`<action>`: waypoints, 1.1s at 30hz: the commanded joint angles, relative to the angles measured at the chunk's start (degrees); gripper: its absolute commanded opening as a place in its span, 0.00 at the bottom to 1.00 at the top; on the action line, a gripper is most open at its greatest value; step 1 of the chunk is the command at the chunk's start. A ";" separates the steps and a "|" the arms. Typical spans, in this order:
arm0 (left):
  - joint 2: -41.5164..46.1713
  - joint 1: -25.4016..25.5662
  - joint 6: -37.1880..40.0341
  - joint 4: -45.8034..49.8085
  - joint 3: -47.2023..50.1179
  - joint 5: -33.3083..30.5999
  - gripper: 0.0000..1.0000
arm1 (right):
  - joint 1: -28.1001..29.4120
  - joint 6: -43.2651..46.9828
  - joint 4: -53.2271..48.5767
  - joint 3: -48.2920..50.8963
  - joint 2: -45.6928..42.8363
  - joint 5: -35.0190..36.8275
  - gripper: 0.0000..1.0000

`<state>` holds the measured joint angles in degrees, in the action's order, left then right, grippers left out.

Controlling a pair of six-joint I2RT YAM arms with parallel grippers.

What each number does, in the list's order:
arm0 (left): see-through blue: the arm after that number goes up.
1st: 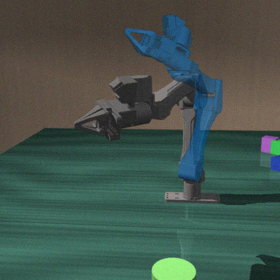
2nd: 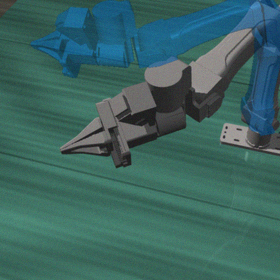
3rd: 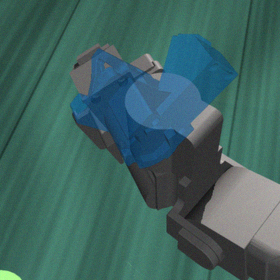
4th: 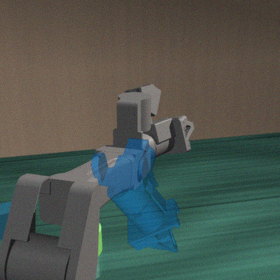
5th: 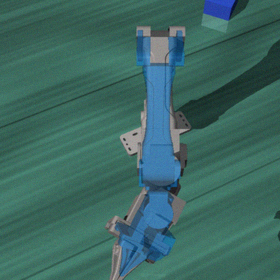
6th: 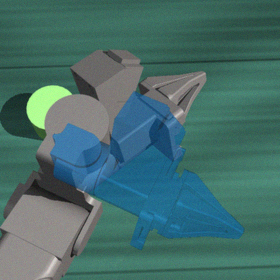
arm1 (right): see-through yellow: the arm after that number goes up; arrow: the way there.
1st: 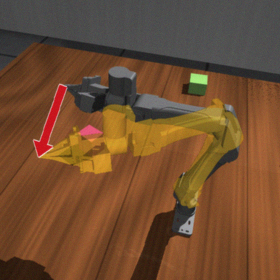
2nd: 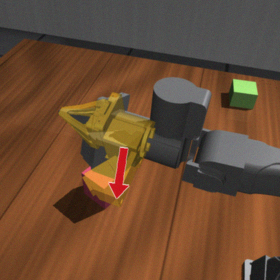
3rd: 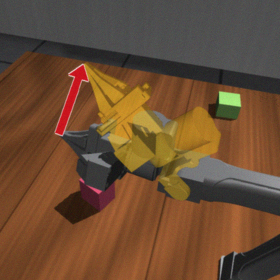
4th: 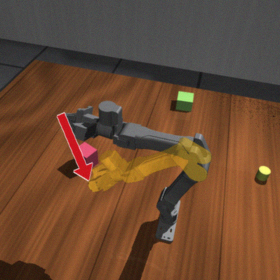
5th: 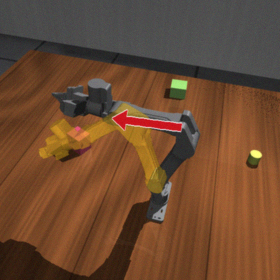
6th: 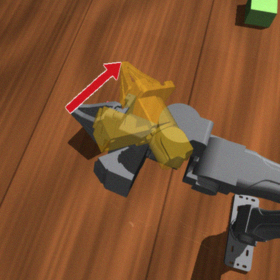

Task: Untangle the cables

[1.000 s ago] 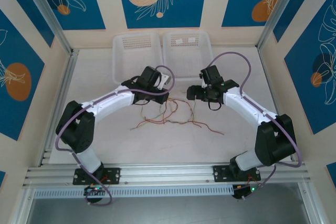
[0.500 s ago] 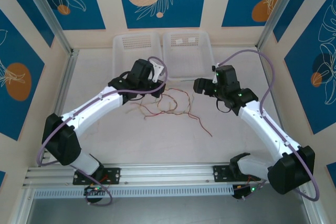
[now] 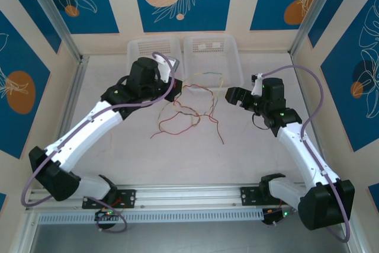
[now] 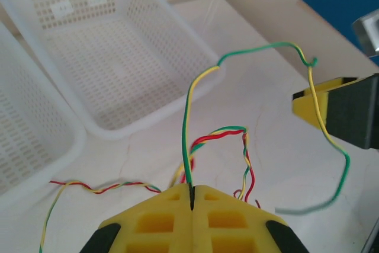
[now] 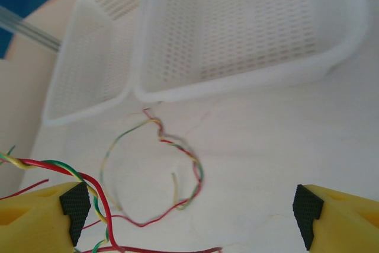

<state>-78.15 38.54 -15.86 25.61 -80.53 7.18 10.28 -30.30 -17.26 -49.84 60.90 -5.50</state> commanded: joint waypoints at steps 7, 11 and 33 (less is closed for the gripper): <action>0.82 -0.35 -3.18 -4.71 1.14 2.34 0.00 | -3.43 -3.73 15.39 6.20 0.70 -22.61 0.86; 0.77 -0.82 -3.83 -6.79 1.50 2.57 0.00 | -2.54 -4.02 23.22 9.61 0.89 -29.75 0.82; 3.10 -3.01 -7.12 -13.73 7.51 7.90 0.00 | 4.80 -1.87 26.48 11.22 3.25 -13.21 0.75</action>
<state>-77.10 36.51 -21.58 14.98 -73.87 13.61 15.42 -31.94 8.84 -39.48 66.04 -22.41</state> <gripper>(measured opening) 0.047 0.745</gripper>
